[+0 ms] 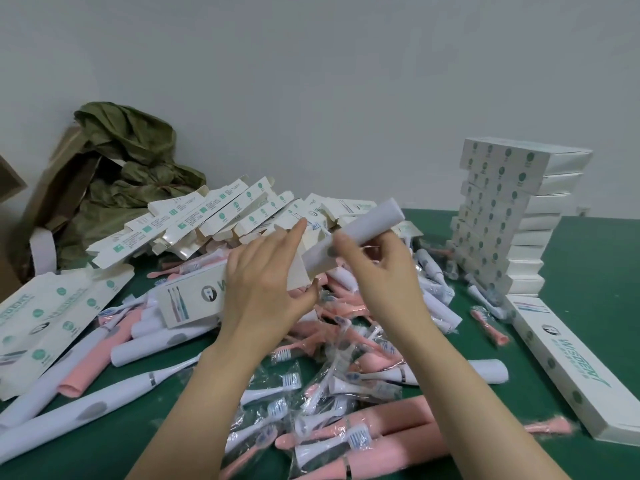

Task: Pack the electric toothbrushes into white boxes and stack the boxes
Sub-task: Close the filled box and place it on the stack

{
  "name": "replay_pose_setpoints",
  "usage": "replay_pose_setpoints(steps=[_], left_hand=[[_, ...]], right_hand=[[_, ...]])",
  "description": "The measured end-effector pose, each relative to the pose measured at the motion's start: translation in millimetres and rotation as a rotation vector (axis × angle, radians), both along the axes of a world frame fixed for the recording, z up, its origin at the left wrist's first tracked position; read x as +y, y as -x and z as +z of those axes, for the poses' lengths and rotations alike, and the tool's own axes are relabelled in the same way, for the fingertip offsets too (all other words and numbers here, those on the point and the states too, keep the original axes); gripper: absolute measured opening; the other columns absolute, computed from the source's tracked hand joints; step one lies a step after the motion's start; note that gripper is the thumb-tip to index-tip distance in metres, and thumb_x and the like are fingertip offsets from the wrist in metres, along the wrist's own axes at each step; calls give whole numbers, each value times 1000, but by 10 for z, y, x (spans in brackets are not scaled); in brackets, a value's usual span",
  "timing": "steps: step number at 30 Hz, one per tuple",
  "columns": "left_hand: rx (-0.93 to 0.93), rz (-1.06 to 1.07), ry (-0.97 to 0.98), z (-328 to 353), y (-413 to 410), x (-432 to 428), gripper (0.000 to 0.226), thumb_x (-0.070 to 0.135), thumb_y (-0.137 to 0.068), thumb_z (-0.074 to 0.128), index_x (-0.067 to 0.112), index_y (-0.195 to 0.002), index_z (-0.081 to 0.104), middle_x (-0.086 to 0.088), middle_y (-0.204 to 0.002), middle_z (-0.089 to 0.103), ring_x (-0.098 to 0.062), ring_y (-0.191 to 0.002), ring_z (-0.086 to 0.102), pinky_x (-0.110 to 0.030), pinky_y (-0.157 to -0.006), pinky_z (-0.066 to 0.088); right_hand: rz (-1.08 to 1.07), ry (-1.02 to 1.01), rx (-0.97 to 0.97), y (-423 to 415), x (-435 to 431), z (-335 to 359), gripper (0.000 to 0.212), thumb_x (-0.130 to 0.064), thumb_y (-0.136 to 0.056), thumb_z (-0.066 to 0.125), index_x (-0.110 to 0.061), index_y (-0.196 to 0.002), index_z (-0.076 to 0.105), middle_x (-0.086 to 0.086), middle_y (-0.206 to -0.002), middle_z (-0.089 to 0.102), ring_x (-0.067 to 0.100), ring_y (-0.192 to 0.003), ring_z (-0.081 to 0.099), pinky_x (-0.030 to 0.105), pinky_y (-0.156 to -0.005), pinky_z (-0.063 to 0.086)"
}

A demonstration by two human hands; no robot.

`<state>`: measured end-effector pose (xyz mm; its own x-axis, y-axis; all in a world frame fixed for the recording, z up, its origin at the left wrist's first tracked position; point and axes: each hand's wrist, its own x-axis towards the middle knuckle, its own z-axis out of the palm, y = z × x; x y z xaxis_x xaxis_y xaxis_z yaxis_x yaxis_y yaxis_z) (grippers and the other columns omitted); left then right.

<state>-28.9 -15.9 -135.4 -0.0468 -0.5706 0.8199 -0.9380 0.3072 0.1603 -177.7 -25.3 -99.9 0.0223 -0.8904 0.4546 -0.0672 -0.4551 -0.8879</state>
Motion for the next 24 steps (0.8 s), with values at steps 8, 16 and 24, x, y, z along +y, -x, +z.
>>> replay_pose_setpoints(steps=[8, 16, 24], left_hand=[[13, -12, 34, 26, 18, 60, 78, 24, -68, 81, 9, -137, 48, -7, -112, 64, -23, -104, 56, -38, -94, 35], [71, 26, 57, -6, -68, 91, 78, 7, -67, 76, 13, -138, 46, -8, -118, 62, -17, -112, 43, -34, -100, 22], [-16, -32, 3, -11, -16, 97, 84, 18, -65, 84, 9, -139, 44, -14, -116, 63, -22, -109, 47, -46, -94, 33]], right_hand=[[-14, 179, -158, -3, 47, -41, 9, -15, -91, 61, -24, -89, 57, -11, -78, 65, 6, -68, 64, 24, -65, 55], [-155, 536, 397, -323, 123, -305, 12, 0, -86, 62, 0, -93, 71, 13, -106, 51, 16, -86, 47, 14, -78, 36], [-399, 81, 334, 543, -206, -52, 27, -4, -89, 48, -14, -98, 71, -13, -80, 65, -3, -64, 52, 12, -58, 35]])
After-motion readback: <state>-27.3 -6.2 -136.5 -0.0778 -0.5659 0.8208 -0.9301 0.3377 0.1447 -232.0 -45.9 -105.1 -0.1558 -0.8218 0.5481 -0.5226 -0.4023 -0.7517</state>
